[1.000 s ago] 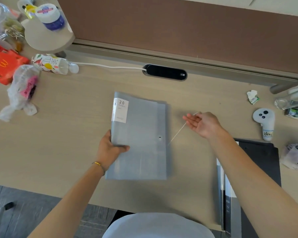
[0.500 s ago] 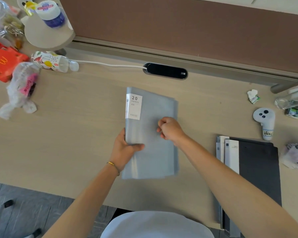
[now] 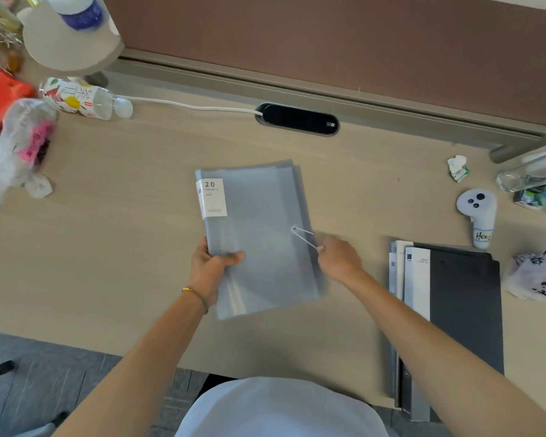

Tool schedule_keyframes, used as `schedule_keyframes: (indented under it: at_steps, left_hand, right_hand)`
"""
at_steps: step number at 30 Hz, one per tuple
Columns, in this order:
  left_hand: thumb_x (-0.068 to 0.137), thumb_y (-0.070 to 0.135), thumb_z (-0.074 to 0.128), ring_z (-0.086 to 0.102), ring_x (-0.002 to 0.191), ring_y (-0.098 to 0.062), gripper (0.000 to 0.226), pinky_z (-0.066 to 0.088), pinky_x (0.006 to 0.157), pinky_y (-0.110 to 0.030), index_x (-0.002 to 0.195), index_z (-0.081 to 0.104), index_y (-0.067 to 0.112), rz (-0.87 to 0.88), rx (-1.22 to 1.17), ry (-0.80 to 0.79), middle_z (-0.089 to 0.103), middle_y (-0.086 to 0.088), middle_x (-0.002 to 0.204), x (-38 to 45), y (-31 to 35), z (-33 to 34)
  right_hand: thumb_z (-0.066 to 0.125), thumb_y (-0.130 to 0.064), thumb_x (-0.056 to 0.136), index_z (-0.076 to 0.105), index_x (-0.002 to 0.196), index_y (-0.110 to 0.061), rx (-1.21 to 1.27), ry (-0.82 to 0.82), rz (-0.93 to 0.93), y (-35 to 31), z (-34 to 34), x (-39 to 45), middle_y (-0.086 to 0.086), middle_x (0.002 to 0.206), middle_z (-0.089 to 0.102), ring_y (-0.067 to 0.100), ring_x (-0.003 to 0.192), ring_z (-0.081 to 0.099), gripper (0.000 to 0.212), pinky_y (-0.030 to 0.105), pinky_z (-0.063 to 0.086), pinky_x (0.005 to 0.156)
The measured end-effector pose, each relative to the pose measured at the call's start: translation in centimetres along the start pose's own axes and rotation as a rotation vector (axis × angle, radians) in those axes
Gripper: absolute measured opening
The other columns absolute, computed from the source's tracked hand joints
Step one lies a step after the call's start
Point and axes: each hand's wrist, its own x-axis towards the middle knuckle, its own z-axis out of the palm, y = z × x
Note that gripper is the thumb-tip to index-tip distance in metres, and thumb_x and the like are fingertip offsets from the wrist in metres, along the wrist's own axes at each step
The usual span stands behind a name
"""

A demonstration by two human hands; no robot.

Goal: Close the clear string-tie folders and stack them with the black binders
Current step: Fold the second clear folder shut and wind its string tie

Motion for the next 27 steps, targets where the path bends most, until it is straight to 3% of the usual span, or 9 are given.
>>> schedule_keyframes:
  at_steps: [5,9,11,16,20,23,25,27]
  left_hand:
    - [0.062,-0.002,0.082,0.074,0.099,-0.037,0.064,0.062,0.087,-0.056,0.123,0.064,0.009,-0.002,0.124,-0.059,0.076,-0.018,0.117,-0.1,-1.1,-0.5]
    - [0.062,-0.002,0.08,0.075,0.094,-0.032,0.059,0.062,0.087,-0.053,0.117,0.066,0.013,-0.008,0.146,-0.074,0.079,-0.01,0.108,-0.2,-1.6,-0.1]
    - [0.061,-0.002,0.08,0.075,0.092,-0.031,0.059,0.062,0.087,-0.054,0.116,0.066,0.011,-0.006,0.157,-0.084,0.079,-0.011,0.106,-0.4,-1.6,0.3]
    - [0.063,-0.003,0.079,0.076,0.093,-0.031,0.06,0.063,0.083,-0.052,0.119,0.064,0.01,0.024,0.103,-0.08,0.079,-0.011,0.107,-0.9,-1.5,1.8]
    - [0.061,-0.007,0.077,0.076,0.09,-0.032,0.058,0.064,0.079,-0.05,0.115,0.065,0.012,0.025,-0.055,0.021,0.078,-0.013,0.107,-0.3,-0.9,2.1]
    - [0.061,-0.006,0.077,0.076,0.088,-0.031,0.061,0.065,0.072,-0.044,0.119,0.065,0.009,0.002,-0.136,0.068,0.077,-0.014,0.109,0.0,-0.3,1.6]
    - [0.061,-0.006,0.078,0.076,0.086,-0.032,0.064,0.064,0.071,-0.044,0.123,0.064,0.006,-0.024,-0.159,0.066,0.076,-0.016,0.111,-0.1,-0.3,1.4]
    - [0.061,-0.006,0.079,0.075,0.09,-0.034,0.068,0.064,0.077,-0.049,0.126,0.062,0.003,-0.043,-0.149,0.057,0.075,-0.02,0.116,-0.1,-0.5,1.4]
  right_hand:
    - [0.048,-0.013,0.098,0.065,0.113,-0.004,-0.118,0.122,0.011,0.1,-2.7,2.2,0.018,0.117,0.07,0.038,0.11,0.065,0.025,0.033,0.043,0.075]
    - [0.051,-0.013,0.097,0.061,0.116,-0.005,-0.109,0.151,-0.048,-2.3,-3.2,3.3,0.017,0.117,0.069,0.038,0.11,0.065,0.023,0.037,0.048,0.078]
    - [0.051,-0.01,0.095,0.059,0.115,-0.006,-0.157,0.146,-0.122,-3.7,-2.8,3.2,0.016,0.112,0.07,0.037,0.105,0.066,0.021,0.035,0.044,0.071]
    - [0.051,-0.01,0.096,0.052,0.124,-0.006,-0.423,0.229,-0.428,-6.3,0.0,1.1,0.015,0.108,0.073,0.037,0.099,0.071,0.029,0.039,0.052,0.072]
    - [0.054,-0.006,0.091,0.056,0.122,-0.007,-0.496,0.284,-0.614,-5.4,2.4,-1.3,0.013,0.096,0.075,0.034,0.087,0.073,0.031,0.037,0.046,0.06]
    - [0.053,-0.01,0.096,0.057,0.123,-0.007,-0.369,0.313,-0.531,-3.4,2.4,-1.5,0.014,0.093,0.073,0.035,0.079,0.073,0.028,0.035,0.041,0.056]
    - [0.047,-0.014,0.1,0.053,0.127,-0.009,-0.292,0.309,-0.397,-2.2,2.0,-1.0,0.013,0.097,0.073,0.036,0.085,0.072,0.028,0.037,0.042,0.06]
    - [0.043,-0.018,0.102,0.05,0.118,-0.012,-0.193,0.33,-0.254,-1.3,1.7,-0.4,0.012,0.098,0.073,0.036,0.09,0.07,0.019,0.038,0.039,0.063]
